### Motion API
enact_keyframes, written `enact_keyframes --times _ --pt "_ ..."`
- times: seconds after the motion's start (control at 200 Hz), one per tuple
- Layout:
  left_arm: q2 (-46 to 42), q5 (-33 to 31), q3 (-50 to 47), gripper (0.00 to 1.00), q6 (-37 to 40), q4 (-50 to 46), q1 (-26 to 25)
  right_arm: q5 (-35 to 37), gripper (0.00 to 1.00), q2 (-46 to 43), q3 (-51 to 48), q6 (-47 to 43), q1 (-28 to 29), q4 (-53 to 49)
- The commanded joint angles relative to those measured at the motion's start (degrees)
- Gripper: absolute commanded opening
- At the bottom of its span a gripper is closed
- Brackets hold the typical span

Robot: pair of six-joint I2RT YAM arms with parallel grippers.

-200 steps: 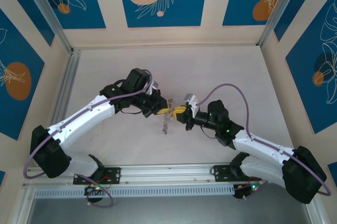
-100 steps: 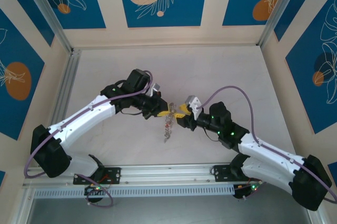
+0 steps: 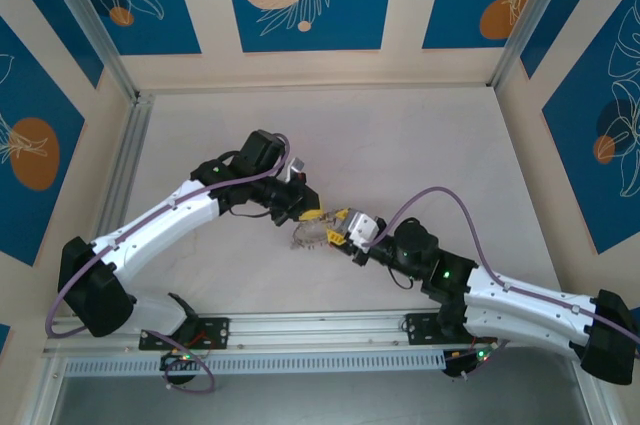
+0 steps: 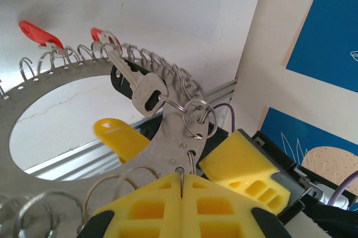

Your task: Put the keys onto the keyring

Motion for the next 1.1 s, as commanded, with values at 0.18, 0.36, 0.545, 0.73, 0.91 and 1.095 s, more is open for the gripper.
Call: enact_keyframes --times 0.18,0.36,0.545,0.73,0.91,1.095 --pt "0.12 1.85 2.91 0.0 -0.43 0.4 0.29 5.87 0.33 2.93 1.54 -4.11 1.7 4.16" --pt "-0.09 1.79 2.7 0.0 -0.67 0.49 0.27 6.89 0.34 3.23 1.91 -3.52 2.67 5.79" --pt "-0.12 1.72 2.71 0.0 -0.77 0.49 0.37 8.38 0.46 1.47 1.94 -3.75 3.97 4.03" --pt "0.01 1.39 3.38 0.0 -0.66 0.05 0.37 9.13 0.55 -2.22 1.9 -3.87 4.08 2.0" --pt "-0.04 1.04 3.83 0.0 -0.67 -0.3 0.3 7.51 0.48 -1.21 2.47 -5.03 4.13 3.78" --pt "0.08 1.08 4.2 0.0 -0.52 -0.48 0.26 6.49 0.37 2.36 3.41 -6.33 4.1 6.11"
